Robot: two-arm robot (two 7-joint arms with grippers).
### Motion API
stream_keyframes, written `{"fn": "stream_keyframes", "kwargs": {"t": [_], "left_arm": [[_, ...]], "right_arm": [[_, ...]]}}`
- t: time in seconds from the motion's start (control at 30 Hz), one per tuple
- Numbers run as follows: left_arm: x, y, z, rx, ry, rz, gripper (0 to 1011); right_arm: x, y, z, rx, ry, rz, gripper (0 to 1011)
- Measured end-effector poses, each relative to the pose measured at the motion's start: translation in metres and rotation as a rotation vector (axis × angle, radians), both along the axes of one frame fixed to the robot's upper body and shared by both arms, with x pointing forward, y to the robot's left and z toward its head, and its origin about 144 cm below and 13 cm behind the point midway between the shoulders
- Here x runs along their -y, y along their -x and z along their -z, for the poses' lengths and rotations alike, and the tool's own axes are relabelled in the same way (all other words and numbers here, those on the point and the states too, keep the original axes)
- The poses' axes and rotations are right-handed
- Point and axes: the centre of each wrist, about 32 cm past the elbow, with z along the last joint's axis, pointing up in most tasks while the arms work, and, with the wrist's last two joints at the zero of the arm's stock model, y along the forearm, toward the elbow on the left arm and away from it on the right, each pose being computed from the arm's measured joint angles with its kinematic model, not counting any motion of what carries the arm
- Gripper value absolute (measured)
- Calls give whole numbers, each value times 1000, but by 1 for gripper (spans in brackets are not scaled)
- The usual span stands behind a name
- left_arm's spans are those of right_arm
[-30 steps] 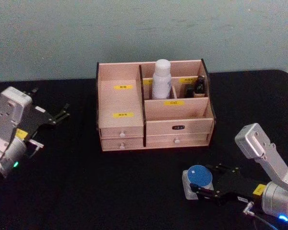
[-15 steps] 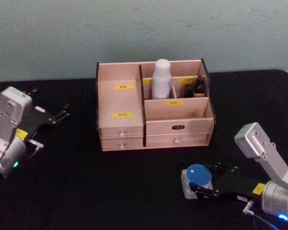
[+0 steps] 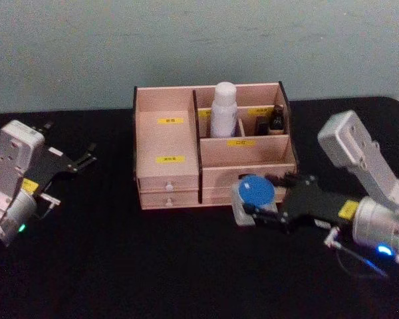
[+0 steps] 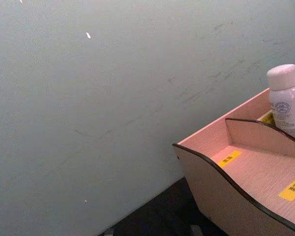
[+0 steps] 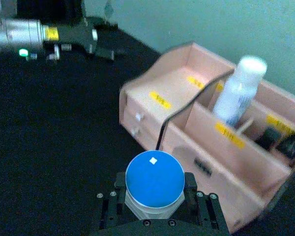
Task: Pick up the facial cleanser and watermelon frost from the table and place them into the tiered storage box.
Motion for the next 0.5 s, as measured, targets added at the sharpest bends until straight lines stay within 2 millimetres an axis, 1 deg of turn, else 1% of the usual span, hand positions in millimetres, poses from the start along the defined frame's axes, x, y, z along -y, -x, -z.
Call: {"fn": "stream_keyframes", "kwargs": {"t": [0.03,0.1,0.2,0.3,0.37,0.4,0.5], "left_arm": [[0,0,0,0,0,0,1001],[0,0,0,0,0,0,1001],[0,0,0,0,0,0,1001],[0,0,0,0,0,0,1001],[0,0,0,0,0,0,1001],[0,0,0,0,0,0,1001],[0,0,0,0,0,0,1001]], "right_arm": [[-3,-5,-7,16,-3,-7,718],[-7,-9,-12,29,-7,-15,718],[-13,-22,-21,56,-13,-26,718],[-22,-40,-29,77,-19,-34,718],[-27,-50,-32,84,-23,-40,718],[-27,-50,-32,84,-23,-40,718],[-37,-69,-33,91,-31,-49,718]]}}
